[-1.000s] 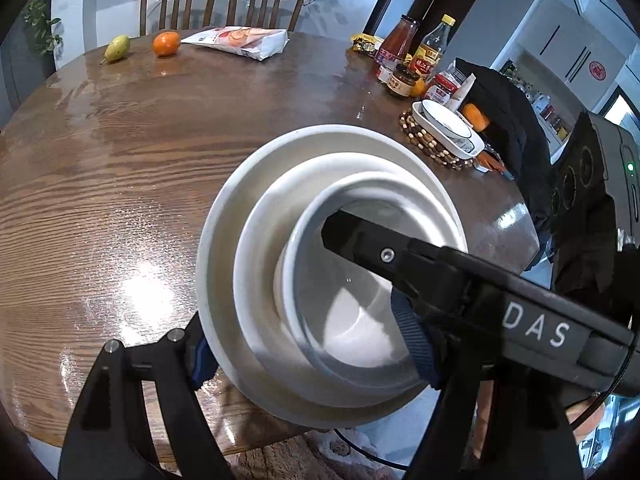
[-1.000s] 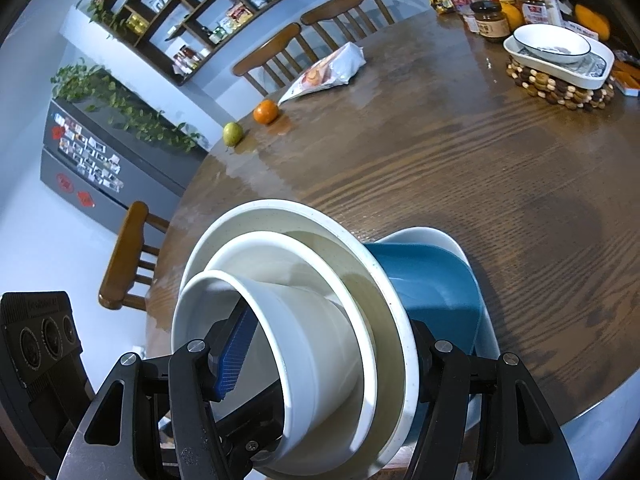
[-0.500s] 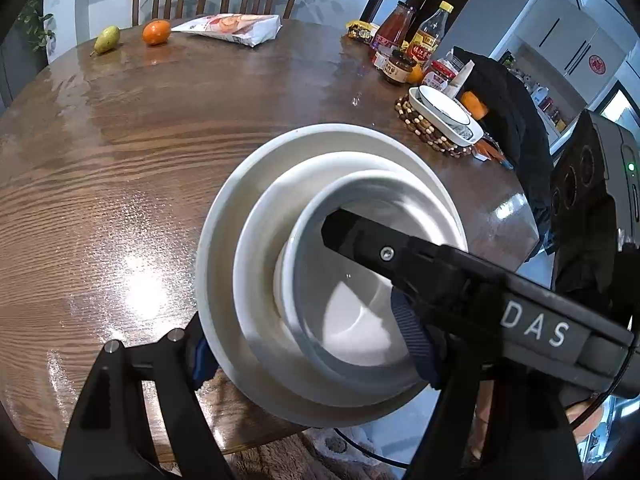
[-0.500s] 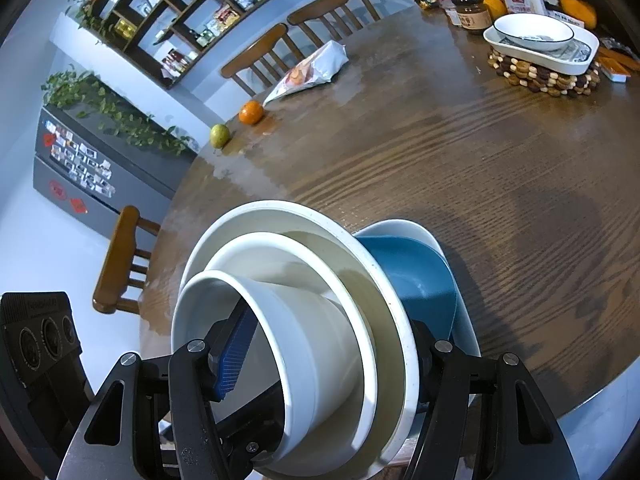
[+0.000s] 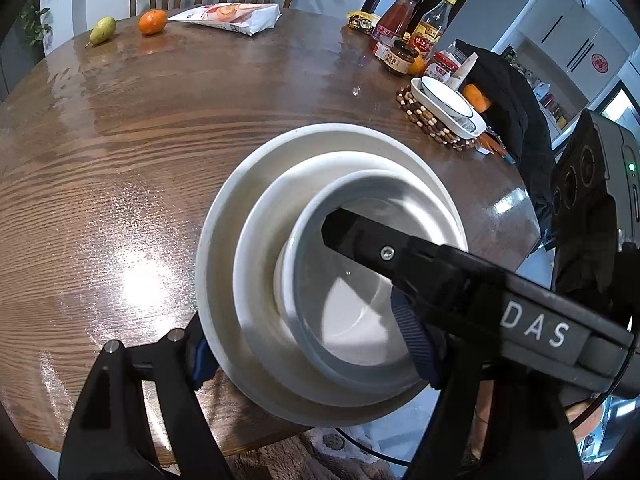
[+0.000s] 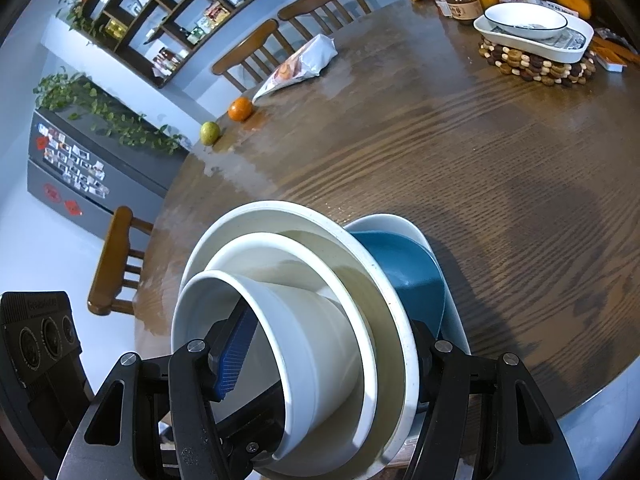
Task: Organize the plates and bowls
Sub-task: 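Hold the white stack with the right tool above the teal plate stack, then lower the white stack onto the teal plate stack with the right tool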
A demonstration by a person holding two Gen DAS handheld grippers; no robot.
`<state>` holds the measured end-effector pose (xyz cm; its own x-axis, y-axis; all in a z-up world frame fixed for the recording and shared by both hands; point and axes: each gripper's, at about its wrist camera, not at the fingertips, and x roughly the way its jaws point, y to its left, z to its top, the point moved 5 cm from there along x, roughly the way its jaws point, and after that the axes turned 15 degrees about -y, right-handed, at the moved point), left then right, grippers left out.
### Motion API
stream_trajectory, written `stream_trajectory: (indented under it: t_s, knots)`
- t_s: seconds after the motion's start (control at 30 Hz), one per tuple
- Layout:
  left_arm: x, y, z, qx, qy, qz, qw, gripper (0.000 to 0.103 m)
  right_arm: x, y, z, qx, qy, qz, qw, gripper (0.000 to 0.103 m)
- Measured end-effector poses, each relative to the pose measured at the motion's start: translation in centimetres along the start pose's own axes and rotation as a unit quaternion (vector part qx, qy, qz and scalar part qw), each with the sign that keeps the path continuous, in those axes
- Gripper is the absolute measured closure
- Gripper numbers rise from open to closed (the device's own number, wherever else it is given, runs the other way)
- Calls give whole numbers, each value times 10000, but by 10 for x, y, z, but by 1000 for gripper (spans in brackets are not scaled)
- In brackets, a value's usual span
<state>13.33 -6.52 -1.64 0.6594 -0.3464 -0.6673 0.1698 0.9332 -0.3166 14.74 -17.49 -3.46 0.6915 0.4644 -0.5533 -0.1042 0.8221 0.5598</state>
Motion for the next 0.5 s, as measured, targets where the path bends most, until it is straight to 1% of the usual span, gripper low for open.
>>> stream_trajectory:
  t_s: [0.5]
  knots:
    - [13, 1, -3, -80, 205, -1, 9998, 28, 9, -9, -1, 76, 168, -110, 9998, 37]
